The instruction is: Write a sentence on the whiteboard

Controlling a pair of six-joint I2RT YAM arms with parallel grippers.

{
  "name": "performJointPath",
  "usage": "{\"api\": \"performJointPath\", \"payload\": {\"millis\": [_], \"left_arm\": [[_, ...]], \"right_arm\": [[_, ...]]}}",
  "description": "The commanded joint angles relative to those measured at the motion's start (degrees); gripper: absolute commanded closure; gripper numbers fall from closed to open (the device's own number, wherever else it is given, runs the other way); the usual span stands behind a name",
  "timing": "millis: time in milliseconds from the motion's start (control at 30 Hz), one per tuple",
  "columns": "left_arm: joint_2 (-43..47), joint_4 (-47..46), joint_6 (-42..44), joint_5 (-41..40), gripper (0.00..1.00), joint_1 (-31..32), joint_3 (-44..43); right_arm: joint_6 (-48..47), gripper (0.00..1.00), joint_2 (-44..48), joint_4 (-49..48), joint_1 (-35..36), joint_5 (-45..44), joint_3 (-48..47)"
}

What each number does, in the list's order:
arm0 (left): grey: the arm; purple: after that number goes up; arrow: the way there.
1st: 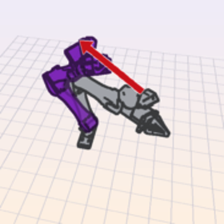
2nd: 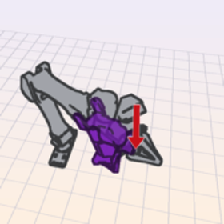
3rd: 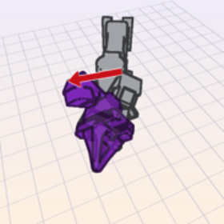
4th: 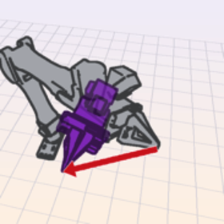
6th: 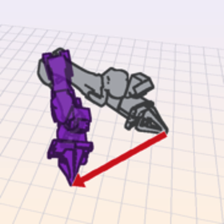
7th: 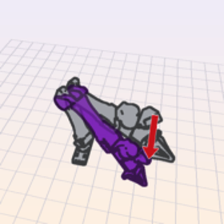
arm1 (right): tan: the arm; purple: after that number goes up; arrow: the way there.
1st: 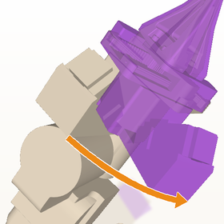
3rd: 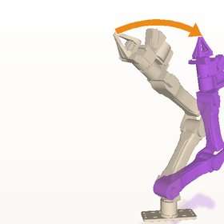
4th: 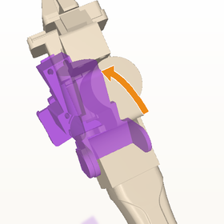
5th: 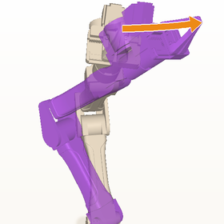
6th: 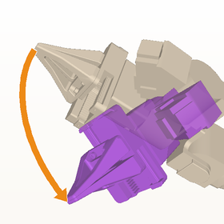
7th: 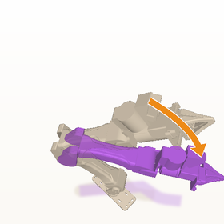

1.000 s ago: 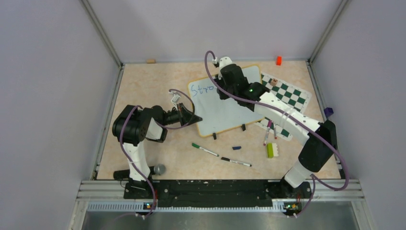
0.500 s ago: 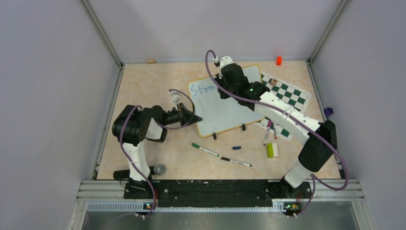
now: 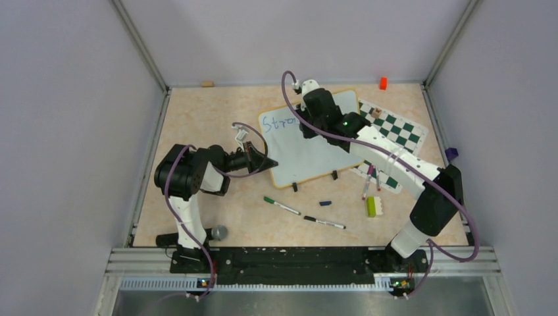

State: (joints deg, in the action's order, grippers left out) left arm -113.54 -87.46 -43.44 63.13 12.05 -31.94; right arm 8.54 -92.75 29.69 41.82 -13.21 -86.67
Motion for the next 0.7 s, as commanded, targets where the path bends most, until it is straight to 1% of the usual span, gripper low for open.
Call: {"api": "performJointPath", "payload": {"millis": [0,267,667], "left_arm": [[0.72,-5.26,4.11,4.09,1.0,0.95,0.59],[0.77,-5.24,4.22,4.1,1.0,0.95,0.59],[0.61,-5.26,4.18,4.06,1.0,0.95,0.48]], "right_arm": [[-0.16,1.0,-0.3,-0.57,-0.69,-0.14,-2.26],[-0.28,1.0,-2.36,-0.56,-0.68,-1.15,-5.6],[-0.22,1.0,-2.81,-0.51,-1.14,-3.51,-6.45]]}}
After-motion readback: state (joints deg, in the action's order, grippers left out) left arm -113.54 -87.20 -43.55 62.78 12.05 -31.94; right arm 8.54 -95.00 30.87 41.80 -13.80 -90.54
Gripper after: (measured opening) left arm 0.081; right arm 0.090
